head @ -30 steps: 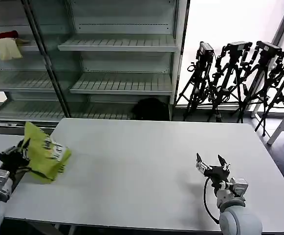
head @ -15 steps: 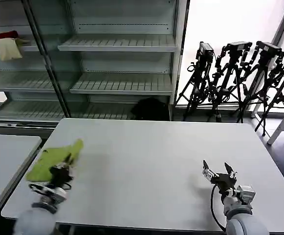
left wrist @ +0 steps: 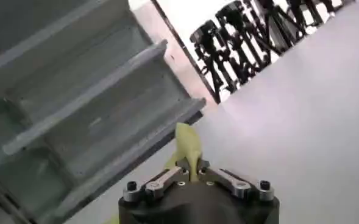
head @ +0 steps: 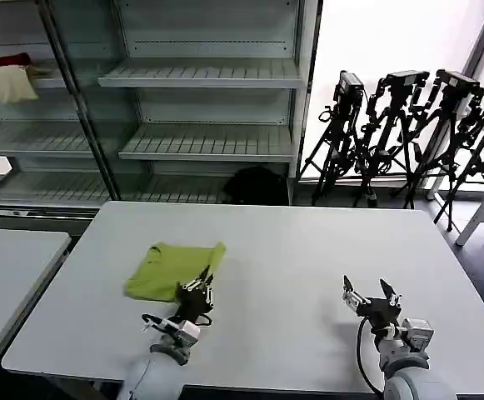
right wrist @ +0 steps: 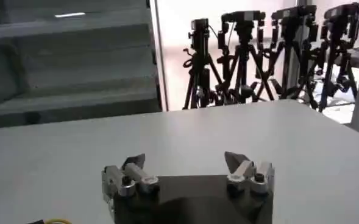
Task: Fold and organize the clothes.
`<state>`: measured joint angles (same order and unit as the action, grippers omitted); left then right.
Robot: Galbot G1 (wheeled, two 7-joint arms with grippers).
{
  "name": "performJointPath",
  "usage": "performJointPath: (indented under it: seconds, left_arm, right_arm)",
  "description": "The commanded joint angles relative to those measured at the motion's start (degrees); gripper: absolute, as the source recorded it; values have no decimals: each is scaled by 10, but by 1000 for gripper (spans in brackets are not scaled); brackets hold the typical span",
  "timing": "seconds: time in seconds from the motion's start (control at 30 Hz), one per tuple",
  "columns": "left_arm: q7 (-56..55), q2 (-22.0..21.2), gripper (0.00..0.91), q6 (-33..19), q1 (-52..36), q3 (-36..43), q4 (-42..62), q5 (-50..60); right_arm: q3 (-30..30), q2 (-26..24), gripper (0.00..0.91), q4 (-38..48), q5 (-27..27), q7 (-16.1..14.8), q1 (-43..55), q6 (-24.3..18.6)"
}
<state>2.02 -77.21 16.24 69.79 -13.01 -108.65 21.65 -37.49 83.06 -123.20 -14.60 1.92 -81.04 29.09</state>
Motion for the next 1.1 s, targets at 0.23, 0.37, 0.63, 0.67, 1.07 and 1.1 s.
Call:
performJointPath:
  seconds: [0.23, 0.37, 0.63, 0.67, 1.07, 1.1]
  left_arm:
    - [-122, -67, 907, 86, -136, 88, 63, -218]
    - [-129, -38, 907, 72, -127, 78, -10, -280]
    - [-108, 73, 907, 55, -61, -85, -125, -320]
    - [-98, 76, 907, 53, -46, -108, -129, -320]
    - [-110, 32, 907, 27, 100, -148, -170, -361]
    - [-115, 28, 907, 23, 109, -144, -169, -361]
  right_arm:
    - [92, 15, 907, -10, 53, -25, 6, 37]
    - [128, 22, 907, -7, 8, -26, 18, 42]
    - [276, 55, 907, 85, -149, 94, 124, 45]
    - [287, 63, 907, 107, -166, 103, 139, 45]
    - [312, 119, 887, 261, -197, 147, 222, 45]
    - [309, 119, 806, 262, -197, 147, 224, 45]
